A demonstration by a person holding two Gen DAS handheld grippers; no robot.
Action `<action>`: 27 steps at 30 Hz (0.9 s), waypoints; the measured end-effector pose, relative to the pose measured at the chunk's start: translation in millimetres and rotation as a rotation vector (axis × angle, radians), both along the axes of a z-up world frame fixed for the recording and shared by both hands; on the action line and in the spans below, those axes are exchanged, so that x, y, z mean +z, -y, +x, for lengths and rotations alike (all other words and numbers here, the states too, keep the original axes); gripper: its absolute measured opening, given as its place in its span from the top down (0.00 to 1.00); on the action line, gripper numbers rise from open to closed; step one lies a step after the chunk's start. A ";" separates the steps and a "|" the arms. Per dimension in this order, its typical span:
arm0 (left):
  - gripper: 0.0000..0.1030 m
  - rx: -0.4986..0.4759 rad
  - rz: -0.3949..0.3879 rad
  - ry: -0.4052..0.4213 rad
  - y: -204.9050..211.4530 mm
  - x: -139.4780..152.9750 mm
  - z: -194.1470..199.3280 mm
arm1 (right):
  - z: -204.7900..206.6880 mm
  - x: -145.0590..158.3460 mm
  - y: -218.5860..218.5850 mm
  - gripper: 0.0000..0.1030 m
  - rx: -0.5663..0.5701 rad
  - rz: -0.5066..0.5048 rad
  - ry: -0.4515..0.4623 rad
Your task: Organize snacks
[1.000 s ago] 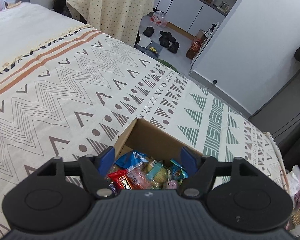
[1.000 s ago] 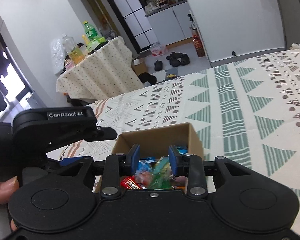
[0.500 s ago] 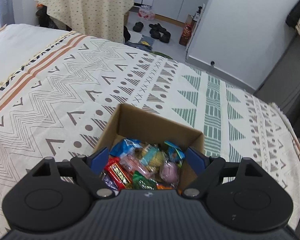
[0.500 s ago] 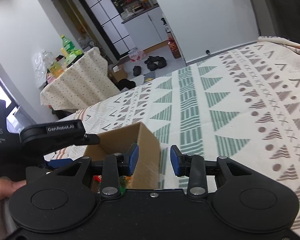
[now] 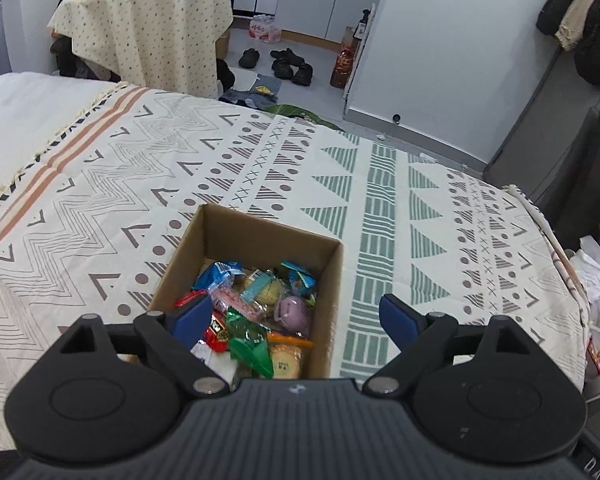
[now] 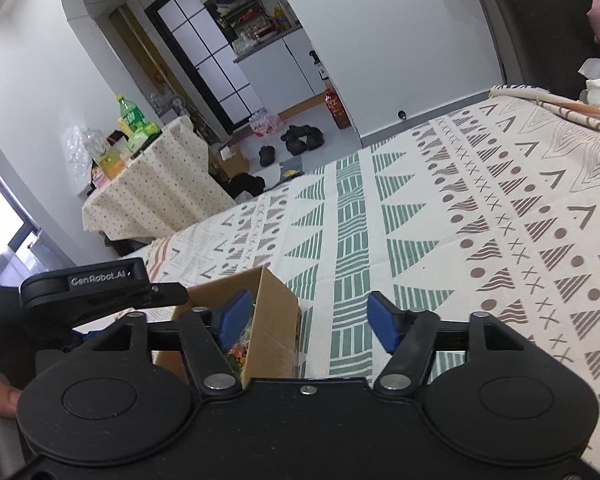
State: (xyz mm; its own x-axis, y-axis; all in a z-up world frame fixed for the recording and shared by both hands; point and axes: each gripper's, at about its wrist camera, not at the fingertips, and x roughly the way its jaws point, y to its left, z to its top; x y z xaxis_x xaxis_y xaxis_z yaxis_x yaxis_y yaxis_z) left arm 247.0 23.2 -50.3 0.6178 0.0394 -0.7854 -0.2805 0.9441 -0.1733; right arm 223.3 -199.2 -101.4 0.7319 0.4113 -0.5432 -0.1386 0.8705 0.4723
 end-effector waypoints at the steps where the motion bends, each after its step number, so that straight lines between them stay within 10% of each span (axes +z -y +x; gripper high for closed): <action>1: 0.12 -0.006 0.001 0.000 2.2 3.6 -3.8 | -1.7 2.4 2.7 0.33 -0.002 0.003 0.002; 16: 0.03 -0.035 0.028 0.036 11.5 51.3 -69.6 | -40.9 41.9 24.4 0.01 0.000 0.008 0.058; 27: 0.00 -0.049 0.018 0.080 6.2 75.2 -115.2 | -74.6 67.9 21.7 0.00 0.024 -0.045 0.071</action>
State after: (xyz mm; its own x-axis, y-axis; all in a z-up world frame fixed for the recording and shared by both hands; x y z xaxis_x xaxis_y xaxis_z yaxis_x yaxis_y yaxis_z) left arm 131.8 17.0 24.9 0.6798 0.0212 -0.7331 -0.2198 0.9595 -0.1761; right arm 148.6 -220.9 -33.5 0.7592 0.4058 -0.5089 -0.1914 0.8865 0.4213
